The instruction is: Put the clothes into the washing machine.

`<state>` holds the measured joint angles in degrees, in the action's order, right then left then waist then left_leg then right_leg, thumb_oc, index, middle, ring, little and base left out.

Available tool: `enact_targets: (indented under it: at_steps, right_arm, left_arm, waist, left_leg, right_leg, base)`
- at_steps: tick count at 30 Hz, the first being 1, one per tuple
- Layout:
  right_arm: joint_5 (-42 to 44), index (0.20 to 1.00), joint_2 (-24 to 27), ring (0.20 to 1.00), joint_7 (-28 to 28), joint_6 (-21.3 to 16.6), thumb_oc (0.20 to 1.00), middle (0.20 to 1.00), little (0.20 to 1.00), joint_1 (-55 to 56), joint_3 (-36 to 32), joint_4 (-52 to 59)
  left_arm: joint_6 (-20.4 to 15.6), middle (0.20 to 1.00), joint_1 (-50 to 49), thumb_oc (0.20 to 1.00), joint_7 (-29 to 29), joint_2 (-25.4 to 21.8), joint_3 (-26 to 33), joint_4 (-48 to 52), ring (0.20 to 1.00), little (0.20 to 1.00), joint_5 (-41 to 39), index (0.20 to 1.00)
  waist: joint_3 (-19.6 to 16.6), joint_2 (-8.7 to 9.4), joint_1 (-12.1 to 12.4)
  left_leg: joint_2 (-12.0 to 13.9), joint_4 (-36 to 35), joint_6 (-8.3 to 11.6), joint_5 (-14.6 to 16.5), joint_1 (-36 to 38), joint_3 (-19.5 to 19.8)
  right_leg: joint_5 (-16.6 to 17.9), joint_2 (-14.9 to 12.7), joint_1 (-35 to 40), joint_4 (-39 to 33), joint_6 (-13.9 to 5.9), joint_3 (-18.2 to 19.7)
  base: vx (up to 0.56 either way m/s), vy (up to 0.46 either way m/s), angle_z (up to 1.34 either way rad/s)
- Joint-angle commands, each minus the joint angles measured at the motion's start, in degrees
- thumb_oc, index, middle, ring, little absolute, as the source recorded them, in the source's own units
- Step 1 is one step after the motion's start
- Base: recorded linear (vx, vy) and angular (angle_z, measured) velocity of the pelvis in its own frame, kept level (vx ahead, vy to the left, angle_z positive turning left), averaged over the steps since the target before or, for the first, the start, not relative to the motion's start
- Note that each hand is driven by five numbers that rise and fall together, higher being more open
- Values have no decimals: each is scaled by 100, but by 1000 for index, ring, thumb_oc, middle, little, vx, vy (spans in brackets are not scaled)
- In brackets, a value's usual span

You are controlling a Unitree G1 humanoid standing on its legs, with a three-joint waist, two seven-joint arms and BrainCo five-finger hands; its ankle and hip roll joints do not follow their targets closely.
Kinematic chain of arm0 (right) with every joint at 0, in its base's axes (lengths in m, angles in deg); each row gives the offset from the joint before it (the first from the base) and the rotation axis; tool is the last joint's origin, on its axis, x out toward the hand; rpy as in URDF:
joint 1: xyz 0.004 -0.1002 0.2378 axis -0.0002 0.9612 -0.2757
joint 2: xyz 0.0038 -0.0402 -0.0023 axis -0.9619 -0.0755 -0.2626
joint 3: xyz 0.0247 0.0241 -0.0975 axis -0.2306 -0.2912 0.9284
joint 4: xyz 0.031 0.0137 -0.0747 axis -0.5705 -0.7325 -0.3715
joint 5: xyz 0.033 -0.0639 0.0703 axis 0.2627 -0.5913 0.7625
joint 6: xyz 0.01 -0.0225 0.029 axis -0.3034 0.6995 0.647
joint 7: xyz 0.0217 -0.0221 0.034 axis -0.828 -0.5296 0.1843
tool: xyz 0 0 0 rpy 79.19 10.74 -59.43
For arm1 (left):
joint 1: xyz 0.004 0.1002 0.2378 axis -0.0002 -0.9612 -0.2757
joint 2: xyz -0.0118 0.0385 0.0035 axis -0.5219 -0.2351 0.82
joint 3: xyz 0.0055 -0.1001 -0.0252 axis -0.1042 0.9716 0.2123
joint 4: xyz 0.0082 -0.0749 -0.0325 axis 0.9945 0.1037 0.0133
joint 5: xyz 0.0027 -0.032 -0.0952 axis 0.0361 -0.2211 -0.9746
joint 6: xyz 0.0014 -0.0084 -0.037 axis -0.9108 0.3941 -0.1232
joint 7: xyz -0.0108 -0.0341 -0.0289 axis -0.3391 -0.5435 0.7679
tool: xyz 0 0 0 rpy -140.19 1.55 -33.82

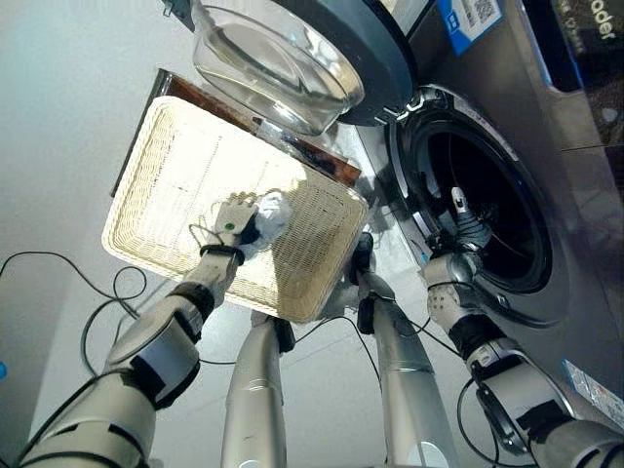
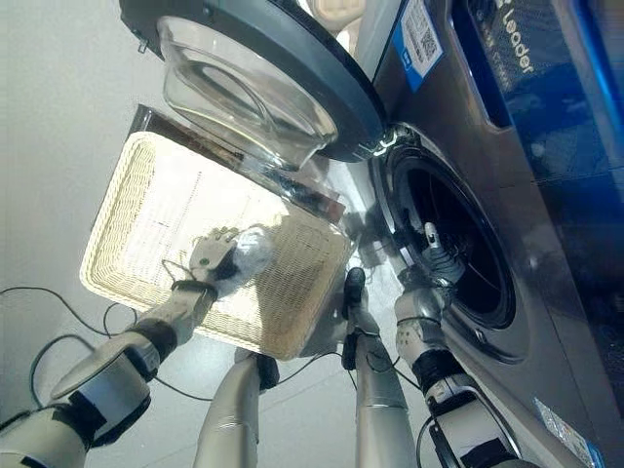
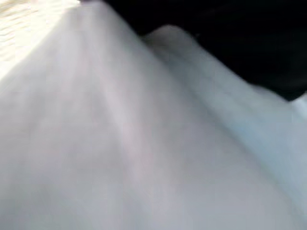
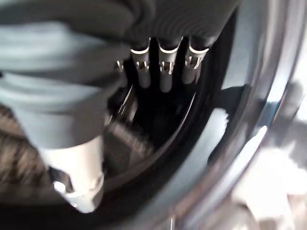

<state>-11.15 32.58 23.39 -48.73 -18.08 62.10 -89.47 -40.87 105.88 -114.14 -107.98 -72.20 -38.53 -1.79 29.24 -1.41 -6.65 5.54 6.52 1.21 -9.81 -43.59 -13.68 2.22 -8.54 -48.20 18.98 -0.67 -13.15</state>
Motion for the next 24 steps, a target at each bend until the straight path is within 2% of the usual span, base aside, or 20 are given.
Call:
enact_targets:
  at_steps: [1,4,5,8,10,11,12,14,15,16,18,20,23,24]
  right_arm:
    - [-1278,1000,105,1000,469,-204,1000,1000,1000,404,43,728]
    - [-1856,1000,236,1000,811,-121,1000,1000,1000,702,133,1017]
    - [-1882,1000,246,1000,826,-119,1000,1000,1000,715,136,1023]
    - [-2173,1000,381,1000,1114,-150,1000,1000,1000,927,127,993]
    - [-2330,1000,431,1000,1196,-156,1000,1000,1000,932,150,965]
    - [-2546,1000,499,1000,1292,-140,1000,1000,1000,955,195,992]
    - [-2587,1000,508,1000,1327,-119,1000,1000,1000,956,204,994]
    - [-2861,1000,565,1000,1592,-71,1000,1000,1000,936,287,1048]
    - [-2994,1000,593,1000,1725,-17,1000,1000,1000,922,360,1092]
    - [-3180,1000,628,1000,1970,156,1000,1000,1000,893,487,1191]
    - [-3054,1000,661,1000,2240,292,1000,1000,1000,841,550,1210]
    - [-2669,1000,673,1000,2714,625,1000,1000,1000,720,627,1165]
    - [-2262,1000,666,1000,3168,1006,1000,1000,1000,609,700,1101]
    - [-2262,1000,666,1000,3168,1006,1000,1000,1000,609,700,1101]
  left_arm:
    - [-679,200,-143,200,-540,-183,731,448,200,200,-669,200]
    - [-1132,200,-545,200,-522,-203,1265,899,200,200,-799,200]
    - [-1160,200,-568,200,-515,-204,1287,918,200,200,-814,200]
    - [-1620,200,-998,200,-238,-149,1648,1296,200,200,-1195,200]
    - [-1774,200,-1091,200,-115,-105,1736,1418,200,200,-1485,200]
    - [-2066,200,-1236,200,103,-51,1877,1588,200,200,-1987,200]
    - [-2094,200,-1251,200,142,-42,1898,1615,200,200,-2070,200]
    - [-2352,200,-1361,200,526,74,2074,1860,200,200,-2843,200]
    - [-2467,200,-1415,200,839,147,2170,1986,200,200,-3264,200]
    - [-2605,200,-1551,200,1351,289,2279,2287,200,200,-4124,200]
    - [-2667,200,-1603,200,1727,374,2331,2464,200,200,-4669,200]
    - [-2710,200,-1682,200,2294,517,2382,2712,200,200,-5289,200]
    - [-2610,200,-1731,200,3022,638,2431,2979,200,200,-6010,200]
    - [-2610,200,-1731,200,3022,638,2431,2979,200,200,-6010,200]
  waist:
    - [55,-106,210]
    - [55,-109,255]
    - [55,-110,254]
    - [55,-124,338]
    - [55,-125,361]
    - [55,-128,387]
    - [55,-129,390]
    - [55,-132,412]
    - [55,-135,431]
    - [55,-144,476]
    - [55,-149,513]
    - [55,-148,579]
    - [55,-143,623]
    - [55,-143,623]
  left_leg:
    - [8,279,560,385,151,-242]
    - [14,335,543,437,281,-223]
    - [12,339,542,442,289,-219]
    - [0,366,504,528,474,-166]
    - [-3,376,485,552,510,-147]
    - [-14,373,466,584,567,-111]
    - [-16,371,464,586,574,-107]
    - [-27,384,440,609,589,-70]
    - [-28,376,435,611,608,-60]
    - [-37,380,411,626,626,-51]
    - [-40,377,403,635,633,-41]
    - [-56,370,396,636,636,-1]
    - [-83,323,395,629,663,31]
    - [-83,323,395,629,663,31]
  right_leg:
    - [-188,24,184,337,-622,-165]
    - [-292,-27,313,427,-627,-204]
    - [-297,-30,322,432,-627,-207]
    - [-389,-80,492,520,-640,-268]
    - [-404,-96,531,536,-640,-287]
    - [-433,-100,588,542,-635,-293]
    - [-437,-100,596,542,-634,-294]
    - [-453,-94,620,539,-628,-281]
    - [-470,-97,644,542,-626,-290]
    - [-493,-97,664,567,-619,-314]
    - [-501,-111,680,571,-622,-346]
    - [-510,-120,692,598,-624,-394]
    - [-487,-112,729,545,-618,-418]
    - [-487,-112,729,545,-618,-418]
  base:
    - [0,1,4]
    - [3,-11,5]
    - [7,-17,5]
    - [8,-29,7]
    - [2,-34,7]
    - [1,-29,7]
    - [3,-24,5]
    - [3,-24,4]
    - [-1,-51,3]
    - [-5,-54,4]
    - [-7,-59,5]
    - [-4,-74,5]
    - [2,-46,13]
    - [11,-26,12]
